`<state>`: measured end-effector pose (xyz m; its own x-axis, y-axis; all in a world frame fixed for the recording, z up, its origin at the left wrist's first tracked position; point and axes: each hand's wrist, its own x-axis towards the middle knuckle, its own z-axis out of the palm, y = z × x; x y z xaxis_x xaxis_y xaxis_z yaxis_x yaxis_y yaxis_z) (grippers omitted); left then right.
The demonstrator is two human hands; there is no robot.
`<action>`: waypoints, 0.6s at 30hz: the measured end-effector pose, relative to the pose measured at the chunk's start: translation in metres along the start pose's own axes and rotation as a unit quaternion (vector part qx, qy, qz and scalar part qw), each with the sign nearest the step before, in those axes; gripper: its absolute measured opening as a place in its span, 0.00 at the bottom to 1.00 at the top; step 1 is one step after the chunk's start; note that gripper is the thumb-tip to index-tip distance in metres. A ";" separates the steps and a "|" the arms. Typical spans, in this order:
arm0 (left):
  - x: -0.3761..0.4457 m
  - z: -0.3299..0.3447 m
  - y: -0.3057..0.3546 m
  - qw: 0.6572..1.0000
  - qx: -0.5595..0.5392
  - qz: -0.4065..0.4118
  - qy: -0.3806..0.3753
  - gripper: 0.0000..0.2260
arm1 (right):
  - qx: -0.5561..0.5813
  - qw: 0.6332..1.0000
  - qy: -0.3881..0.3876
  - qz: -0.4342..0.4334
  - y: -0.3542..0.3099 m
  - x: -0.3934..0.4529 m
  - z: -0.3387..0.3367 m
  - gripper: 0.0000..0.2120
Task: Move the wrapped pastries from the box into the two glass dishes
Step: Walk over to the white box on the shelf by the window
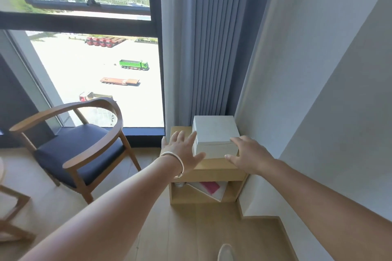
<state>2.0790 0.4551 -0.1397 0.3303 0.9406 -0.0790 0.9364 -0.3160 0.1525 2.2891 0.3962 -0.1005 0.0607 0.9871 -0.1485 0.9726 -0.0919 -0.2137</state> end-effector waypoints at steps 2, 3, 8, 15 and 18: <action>0.028 0.006 -0.001 1.000 -0.001 -0.017 -0.011 0.36 | 0.008 1.000 -0.006 -0.009 0.011 0.033 0.003 0.32; 0.044 0.007 -0.001 1.000 -0.002 -0.025 -0.012 0.35 | 0.010 1.000 -0.009 -0.015 0.017 0.050 0.004 0.32; 0.124 0.005 0.006 0.998 -0.004 -0.055 -0.016 0.35 | 0.017 0.999 -0.031 -0.037 0.053 0.144 -0.005 0.33; 0.215 0.006 0.022 0.995 -0.014 -0.095 -0.036 0.35 | 0.024 0.997 -0.056 -0.057 0.094 0.256 -0.025 0.33; 0.246 0.008 0.024 0.993 -0.015 -0.101 -0.052 0.35 | 0.027 0.995 -0.074 -0.060 0.104 0.290 -0.027 0.33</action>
<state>2.1840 0.6779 -0.1636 0.1483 0.9662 -0.2110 0.9814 -0.1175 0.1521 2.4137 0.6766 -0.1401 -0.0934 0.9617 -0.2578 0.9571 0.0153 -0.2893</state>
